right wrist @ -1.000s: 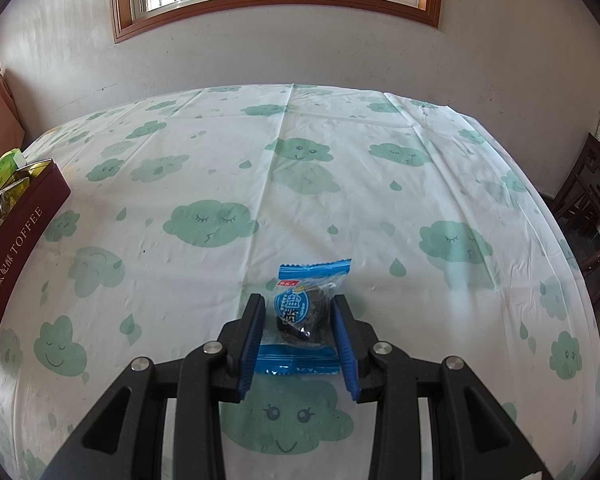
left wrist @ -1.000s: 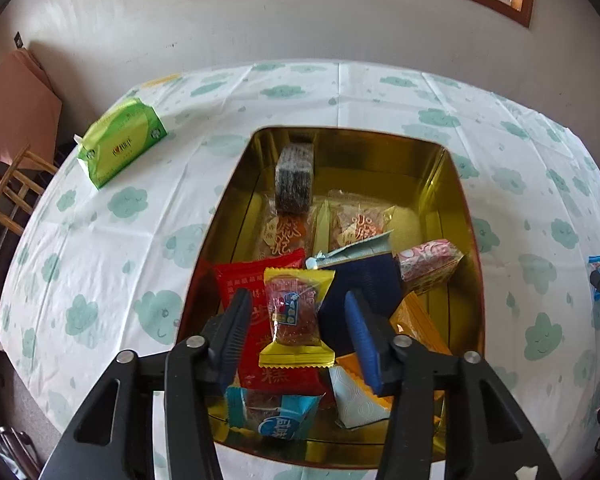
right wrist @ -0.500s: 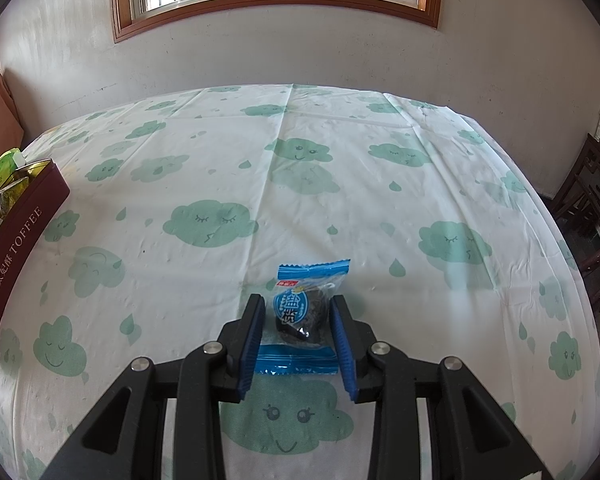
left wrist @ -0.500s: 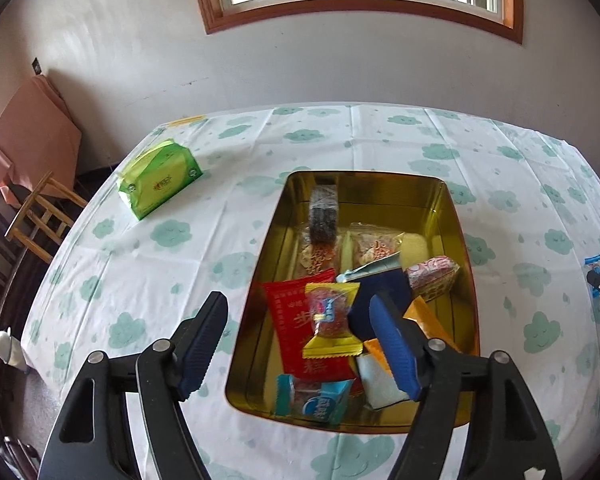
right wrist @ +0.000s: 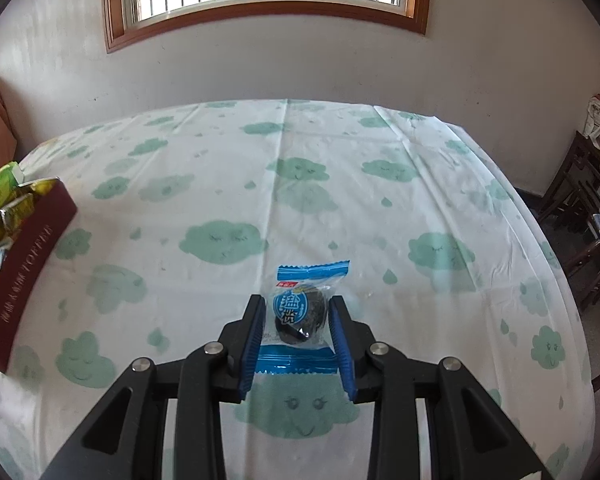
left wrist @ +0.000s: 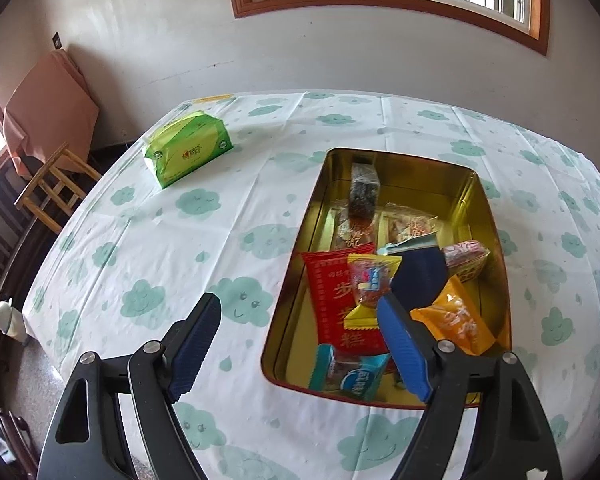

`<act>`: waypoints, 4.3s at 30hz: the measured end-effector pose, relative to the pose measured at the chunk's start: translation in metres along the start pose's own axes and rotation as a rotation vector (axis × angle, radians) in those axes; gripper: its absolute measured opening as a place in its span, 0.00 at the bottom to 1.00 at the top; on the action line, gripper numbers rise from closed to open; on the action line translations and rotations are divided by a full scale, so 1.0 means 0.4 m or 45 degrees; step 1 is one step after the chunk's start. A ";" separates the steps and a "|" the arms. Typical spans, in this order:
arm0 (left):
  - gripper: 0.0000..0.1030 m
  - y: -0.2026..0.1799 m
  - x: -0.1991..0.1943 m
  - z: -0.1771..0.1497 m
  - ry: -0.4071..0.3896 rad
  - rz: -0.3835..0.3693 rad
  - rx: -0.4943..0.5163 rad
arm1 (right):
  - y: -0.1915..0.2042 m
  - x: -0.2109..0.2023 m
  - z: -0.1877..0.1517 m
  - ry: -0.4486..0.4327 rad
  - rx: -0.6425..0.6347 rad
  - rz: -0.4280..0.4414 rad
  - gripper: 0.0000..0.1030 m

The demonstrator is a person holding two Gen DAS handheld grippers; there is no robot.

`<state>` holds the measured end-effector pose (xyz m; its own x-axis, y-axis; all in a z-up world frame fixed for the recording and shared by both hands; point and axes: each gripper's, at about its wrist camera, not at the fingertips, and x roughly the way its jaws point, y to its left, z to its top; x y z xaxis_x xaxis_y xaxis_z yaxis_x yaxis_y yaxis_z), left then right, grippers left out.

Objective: Organize snacks

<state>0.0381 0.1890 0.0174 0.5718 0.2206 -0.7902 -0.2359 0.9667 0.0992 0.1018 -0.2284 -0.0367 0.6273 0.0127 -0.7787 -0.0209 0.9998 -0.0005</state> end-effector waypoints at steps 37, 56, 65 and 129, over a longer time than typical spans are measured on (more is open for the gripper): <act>0.78 0.107 0.003 -0.040 0.046 0.035 -0.070 | 0.606 -0.159 0.076 -0.054 -0.289 0.497 0.32; 0.79 0.173 0.004 -0.046 0.066 0.054 -0.131 | 0.735 -0.096 0.069 0.027 -0.349 0.531 0.32; 0.82 0.180 0.002 -0.044 0.066 0.056 -0.130 | 0.784 -0.051 0.050 0.085 -0.362 0.528 0.32; 0.84 0.071 -0.037 -0.070 0.081 0.018 -0.009 | 0.712 -0.229 -0.101 0.031 -0.350 0.313 0.82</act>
<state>0.0011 0.2095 0.0148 0.5173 0.2253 -0.8256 -0.2494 0.9625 0.1064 0.0069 0.0544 0.0093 0.5590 0.2480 -0.7912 -0.3792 0.9251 0.0221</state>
